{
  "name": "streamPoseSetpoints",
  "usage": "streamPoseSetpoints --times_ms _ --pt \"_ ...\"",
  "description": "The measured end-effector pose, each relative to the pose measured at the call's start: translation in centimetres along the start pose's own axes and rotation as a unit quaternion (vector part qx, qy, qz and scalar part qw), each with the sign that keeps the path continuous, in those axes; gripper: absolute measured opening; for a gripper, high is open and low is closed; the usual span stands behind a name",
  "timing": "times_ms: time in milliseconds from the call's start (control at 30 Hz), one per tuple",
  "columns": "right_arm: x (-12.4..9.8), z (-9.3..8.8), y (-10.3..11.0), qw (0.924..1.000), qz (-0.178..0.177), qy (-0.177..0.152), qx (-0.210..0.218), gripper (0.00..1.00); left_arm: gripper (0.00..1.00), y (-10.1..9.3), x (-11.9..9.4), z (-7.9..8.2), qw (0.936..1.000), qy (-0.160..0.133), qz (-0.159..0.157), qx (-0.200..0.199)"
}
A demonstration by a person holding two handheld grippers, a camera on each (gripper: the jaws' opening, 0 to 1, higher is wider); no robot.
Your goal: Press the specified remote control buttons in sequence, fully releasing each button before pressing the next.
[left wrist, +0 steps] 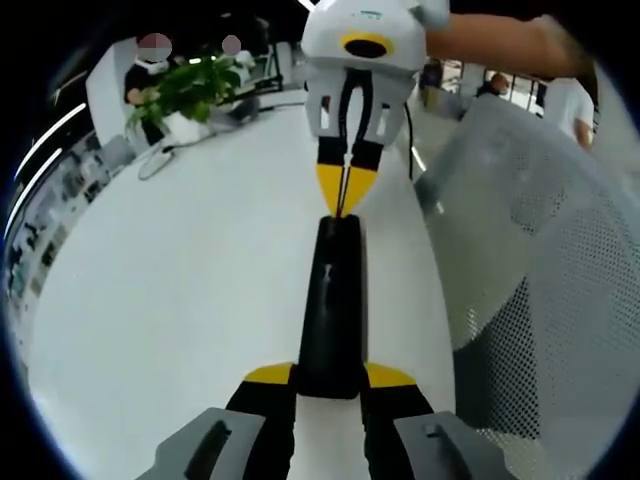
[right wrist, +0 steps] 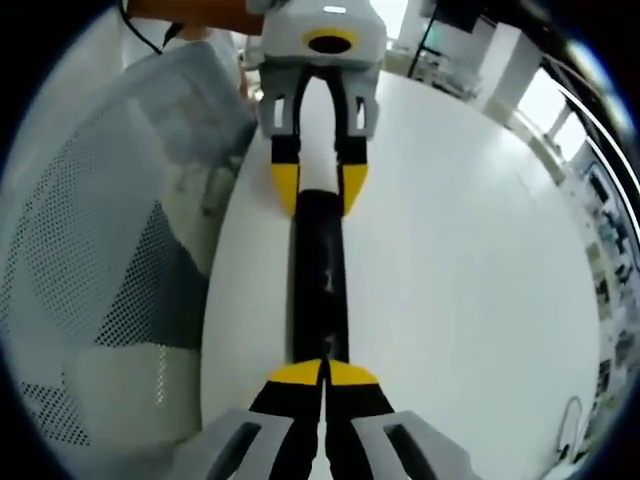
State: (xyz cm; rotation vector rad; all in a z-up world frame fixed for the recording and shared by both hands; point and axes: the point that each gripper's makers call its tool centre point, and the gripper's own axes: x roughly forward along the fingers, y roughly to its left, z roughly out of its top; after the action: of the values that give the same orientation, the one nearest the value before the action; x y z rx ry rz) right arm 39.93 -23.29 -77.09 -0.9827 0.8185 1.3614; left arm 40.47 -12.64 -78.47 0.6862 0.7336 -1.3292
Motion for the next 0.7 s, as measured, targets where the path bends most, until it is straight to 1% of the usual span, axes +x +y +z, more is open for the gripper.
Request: streamPoseSetpoints --times_ms 133,700 --pt "0.17 -0.02 0.05 1.0 0.003 0.004 -0.005 0.0 0.23 -0.04 0.01 0.03 1.0 -0.001 0.0 -0.001" --pt "0.25 -0.15 0.0 0.9999 0.01 0.011 -0.004 0.0 0.23 -0.12 0.05 0.08 1.0 -0.006 0.003 -0.002"
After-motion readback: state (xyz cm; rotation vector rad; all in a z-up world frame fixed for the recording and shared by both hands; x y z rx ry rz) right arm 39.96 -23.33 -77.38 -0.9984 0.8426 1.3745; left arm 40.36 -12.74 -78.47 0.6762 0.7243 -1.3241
